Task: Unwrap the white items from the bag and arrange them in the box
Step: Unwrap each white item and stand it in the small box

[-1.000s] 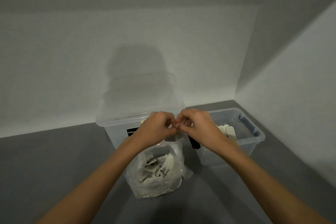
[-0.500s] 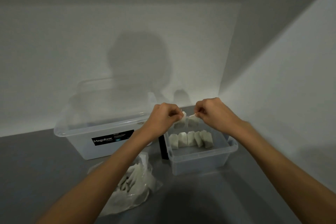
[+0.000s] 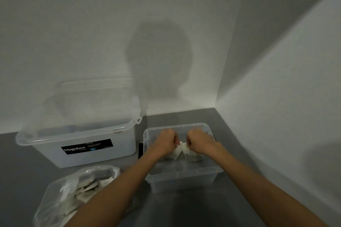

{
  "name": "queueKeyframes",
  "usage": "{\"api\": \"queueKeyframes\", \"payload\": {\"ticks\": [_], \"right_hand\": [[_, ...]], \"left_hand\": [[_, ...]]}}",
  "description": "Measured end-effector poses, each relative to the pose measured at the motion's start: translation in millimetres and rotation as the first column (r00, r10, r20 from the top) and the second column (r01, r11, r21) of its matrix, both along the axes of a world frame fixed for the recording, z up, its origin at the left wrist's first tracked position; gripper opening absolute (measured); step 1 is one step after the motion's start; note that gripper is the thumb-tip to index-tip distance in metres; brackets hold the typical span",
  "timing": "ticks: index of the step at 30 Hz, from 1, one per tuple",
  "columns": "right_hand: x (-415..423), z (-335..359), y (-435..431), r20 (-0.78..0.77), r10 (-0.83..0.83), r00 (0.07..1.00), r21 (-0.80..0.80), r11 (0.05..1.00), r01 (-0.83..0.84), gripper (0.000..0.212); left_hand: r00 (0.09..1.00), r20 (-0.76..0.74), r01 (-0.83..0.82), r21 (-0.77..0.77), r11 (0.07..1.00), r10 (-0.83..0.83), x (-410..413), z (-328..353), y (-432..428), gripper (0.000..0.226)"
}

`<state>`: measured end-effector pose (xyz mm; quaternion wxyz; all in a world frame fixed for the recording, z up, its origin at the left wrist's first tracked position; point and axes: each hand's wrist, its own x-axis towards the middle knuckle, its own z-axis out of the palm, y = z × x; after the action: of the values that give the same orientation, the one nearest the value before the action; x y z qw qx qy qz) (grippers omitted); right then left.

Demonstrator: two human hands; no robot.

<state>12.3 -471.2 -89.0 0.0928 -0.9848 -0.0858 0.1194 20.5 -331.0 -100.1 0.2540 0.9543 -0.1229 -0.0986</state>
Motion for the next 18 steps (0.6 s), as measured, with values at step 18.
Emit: {"api": "queueKeyframes", "payload": {"ticks": [18], "right_hand": [[21.5, -23.2, 3.7, 0.135, 0.121, 0.983, -0.243, 0.966, -0.086, 0.021]], "left_hand": [[0.993, 0.112, -0.062, 0.286, 0.956, 0.031, -1.9, -36.0, -17.6, 0.018]]}}
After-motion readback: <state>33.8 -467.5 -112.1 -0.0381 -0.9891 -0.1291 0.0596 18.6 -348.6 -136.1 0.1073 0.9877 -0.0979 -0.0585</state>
